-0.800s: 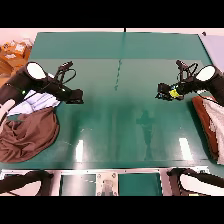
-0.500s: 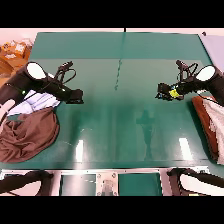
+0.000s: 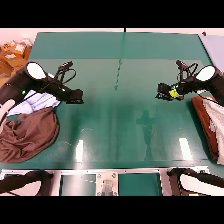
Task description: Fold the shirts.
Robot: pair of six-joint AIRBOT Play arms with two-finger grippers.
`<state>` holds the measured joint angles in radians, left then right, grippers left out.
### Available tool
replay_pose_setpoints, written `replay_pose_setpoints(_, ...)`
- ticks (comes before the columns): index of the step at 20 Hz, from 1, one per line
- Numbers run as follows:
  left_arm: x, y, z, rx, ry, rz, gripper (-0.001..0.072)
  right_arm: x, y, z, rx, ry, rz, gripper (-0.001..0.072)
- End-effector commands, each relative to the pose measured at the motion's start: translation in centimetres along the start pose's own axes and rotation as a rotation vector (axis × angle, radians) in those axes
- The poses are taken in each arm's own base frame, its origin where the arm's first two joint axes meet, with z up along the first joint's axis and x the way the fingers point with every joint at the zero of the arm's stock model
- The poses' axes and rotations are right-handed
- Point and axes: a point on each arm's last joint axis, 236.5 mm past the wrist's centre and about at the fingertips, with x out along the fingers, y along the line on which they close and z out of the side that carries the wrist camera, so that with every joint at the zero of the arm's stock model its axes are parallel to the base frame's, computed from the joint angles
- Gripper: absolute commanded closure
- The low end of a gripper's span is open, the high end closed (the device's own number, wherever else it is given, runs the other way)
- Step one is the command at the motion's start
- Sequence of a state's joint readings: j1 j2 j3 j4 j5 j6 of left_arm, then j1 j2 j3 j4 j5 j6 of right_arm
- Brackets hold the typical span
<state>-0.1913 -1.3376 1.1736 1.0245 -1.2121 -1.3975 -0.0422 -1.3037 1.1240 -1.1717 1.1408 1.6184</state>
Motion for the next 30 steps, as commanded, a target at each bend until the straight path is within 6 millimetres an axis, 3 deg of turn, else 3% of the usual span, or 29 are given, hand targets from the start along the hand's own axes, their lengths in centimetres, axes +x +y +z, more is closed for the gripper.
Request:
replay_pose_setpoints(1,0.0,0.0,0.0,0.0,-0.002,0.001,0.0683,0.0,0.1,0.3,0.0,-0.012,0.002,0.0694)
replay_pose_setpoints(4,0.0,0.0,0.0,0.0,-0.001,0.0,0.0683,0.0,0.1,0.4,-0.001,-0.018,0.002,0.0694)
replay_pose_setpoints(8,-0.1,0.3,2.1,-0.002,-0.09,0.01,0.0683,-0.1,0.2,2.6,0.0,-0.11,0.007,0.0694)
replay_pose_setpoints(10,-0.2,1.6,3.7,0.019,-0.154,0.066,0.0659,-0.2,0.3,3.3,0.002,-0.139,0.013,0.0693)
replay_pose_setpoints(11,-0.8,4.2,4.3,0.096,-0.174,0.183,0.0154,-0.2,0.6,3.3,0.009,-0.138,0.026,0.0693)
replay_pose_setpoints(12,-2.1,8.3,5.2,0.149,-0.196,0.366,-0.0013,-0.3,0.8,3.5,0.014,-0.147,0.034,0.0688)
replay_pose_setpoints(14,-6.7,15.7,6.7,0.176,-0.244,0.689,-0.0013,-0.3,0.8,3.9,0.014,-0.167,0.035,0.0548)
replay_pose_setpoints(15,-8.5,18.3,7.1,0.126,-0.281,0.758,-0.0013,-0.4,0.8,4.1,0.014,-0.173,0.035,0.0486)
replay_pose_setpoints(16,-9.2,20.4,6.9,0.079,-0.288,0.772,-0.0013,-0.4,0.8,4.3,0.014,-0.18,0.036,0.0483)
replay_pose_setpoints(18,-9.1,24.8,5.4,0.006,-0.234,0.793,-0.0013,-0.4,0.8,4.6,0.014,-0.194,0.036,0.0483)
replay_pose_setpoints(20,-7.5,28.6,3.7,-0.028,-0.157,0.796,-0.0013,-0.5,0.9,4.8,0.015,-0.204,0.036,0.0483)
replay_pose_setpoints(23,-4.5,32.1,3.0,-0.035,-0.116,0.787,-0.0013,-0.5,0.9,4.8,0.015,-0.204,0.037,0.0483)
replay_pose_setpoints(24,-3.6,32.6,2.9,-0.025,-0.104,0.784,0.0003,-0.5,0.9,4.8,0.015,-0.204,0.037,0.0485)
replay_pose_setpoints(25,-3.1,32.8,2.9,-0.024,-0.102,0.781,0.0187,-0.5,0.9,4.8,0.015,-0.204,0.037,0.0491)
replay_pose_setpoints(26,-3.2,32.8,3.1,-0.023,-0.108,0.781,0.0564,-0.5,1.0,4.7,0.017,-0.201,0.042,0.0538)
replay_pose_setpoints(27,-3.7,32.6,3.5,-0.022,-0.116,0.783,0.0684,-0.5,1.0,4.6,0.019,-0.196,0.044,0.062)
replay_pose_setpoints(30,-7.8,30.0,6.9,-0.029,-0.184,0.777,0.0685,-0.6,1.1,4.4,0.016,-0.182,0.043,0.0661)
